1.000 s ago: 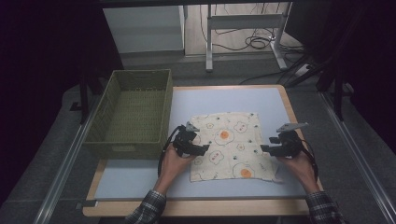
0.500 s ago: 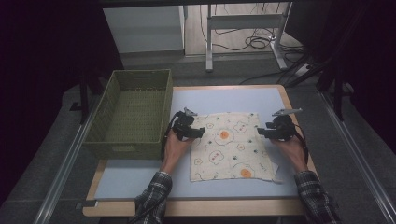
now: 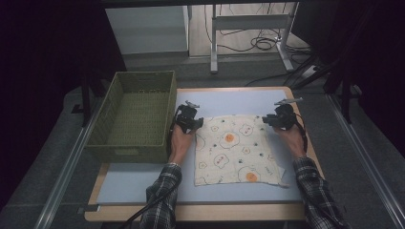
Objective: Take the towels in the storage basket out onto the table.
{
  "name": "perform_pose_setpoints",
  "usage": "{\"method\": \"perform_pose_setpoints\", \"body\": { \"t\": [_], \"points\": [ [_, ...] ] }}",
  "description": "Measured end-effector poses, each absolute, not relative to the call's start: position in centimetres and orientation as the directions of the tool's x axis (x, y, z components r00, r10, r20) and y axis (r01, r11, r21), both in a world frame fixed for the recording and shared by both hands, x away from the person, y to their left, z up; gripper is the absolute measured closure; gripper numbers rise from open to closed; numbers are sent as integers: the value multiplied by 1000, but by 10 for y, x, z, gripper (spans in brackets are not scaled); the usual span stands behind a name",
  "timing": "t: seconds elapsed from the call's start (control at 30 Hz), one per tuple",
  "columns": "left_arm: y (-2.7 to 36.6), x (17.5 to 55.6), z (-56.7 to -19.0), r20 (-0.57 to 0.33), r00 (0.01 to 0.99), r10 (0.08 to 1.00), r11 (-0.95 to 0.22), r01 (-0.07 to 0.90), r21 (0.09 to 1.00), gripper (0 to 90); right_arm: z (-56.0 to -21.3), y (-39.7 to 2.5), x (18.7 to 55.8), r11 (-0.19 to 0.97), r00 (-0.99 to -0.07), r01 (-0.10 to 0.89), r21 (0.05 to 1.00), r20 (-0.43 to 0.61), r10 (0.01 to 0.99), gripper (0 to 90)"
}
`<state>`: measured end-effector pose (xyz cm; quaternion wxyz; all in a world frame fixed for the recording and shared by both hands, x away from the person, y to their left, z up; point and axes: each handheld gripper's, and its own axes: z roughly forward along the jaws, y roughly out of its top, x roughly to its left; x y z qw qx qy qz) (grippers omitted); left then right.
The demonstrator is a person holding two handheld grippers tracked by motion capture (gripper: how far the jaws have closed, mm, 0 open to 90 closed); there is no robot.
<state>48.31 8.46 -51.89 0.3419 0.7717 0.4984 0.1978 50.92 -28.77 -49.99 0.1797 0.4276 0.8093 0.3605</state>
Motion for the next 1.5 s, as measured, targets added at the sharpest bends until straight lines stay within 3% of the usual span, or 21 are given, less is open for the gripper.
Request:
{"method": "perform_pose_setpoints", "body": {
  "t": [0.2, 0.3, 0.4, 0.43, 0.47, 0.53, 0.63, 0.67, 1.03, 1.2, 1.5],
  "points": [
    [85, 493, -529, -37, 388, 921, -245, 650, 719, 580, -517, -280, 528, 373, -540, 572, 730, -7, 842, 690],
    [85, 494, -534, 3, 359, 933, -250, 644, 723, 569, -521, -278, 531, 375, -536, 573, 729, -12, 844, 676],
    [89, 497, -537, -34, 361, 932, -227, 654, 721, 552, -522, -276, 534, 358, -521, 572, 738, -10, 853, 690],
    [89, 497, -538, -73, 372, 925, -209, 660, 722, 612, -521, -274, 534, 349, -517, 585, 732, 5, 856, 765],
    [89, 497, -538, -73, 372, 925, -209, 660, 722, 644, -521, -274, 534, 349, -517, 585, 732, 5, 856, 765],
    [88, 496, -538, -102, 383, 918, -197, 665, 721, 697, -520, -272, 532, 362, -531, 588, 724, 8, 847, 850],
    [86, 496, -537, -123, 395, 911, -195, 671, 715, 857, -518, -270, 531, 394, -545, 583, 710, -18, 838, 883],
    [85, 497, -536, -116, 398, 910, -200, 666, 718, 867, -518, -269, 531, 394, -543, 581, 712, -21, 840, 885],
    [76, 506, -522, -81, 411, 908, -206, 607, 768, 875, -493, -286, 538, 361, -518, 561, 745, -24, 855, 887],
    [78, 491, -516, -86, 422, 902, -203, 592, 780, 875, -487, -296, 524, 342, -539, 551, 761, 12, 842, 887],
    [72, 447, -510, 7, 454, 891, -290, 556, 779, 876, -485, -306, 478, 363, -600, 509, 780, 20, 800, 887]
  ]
}}
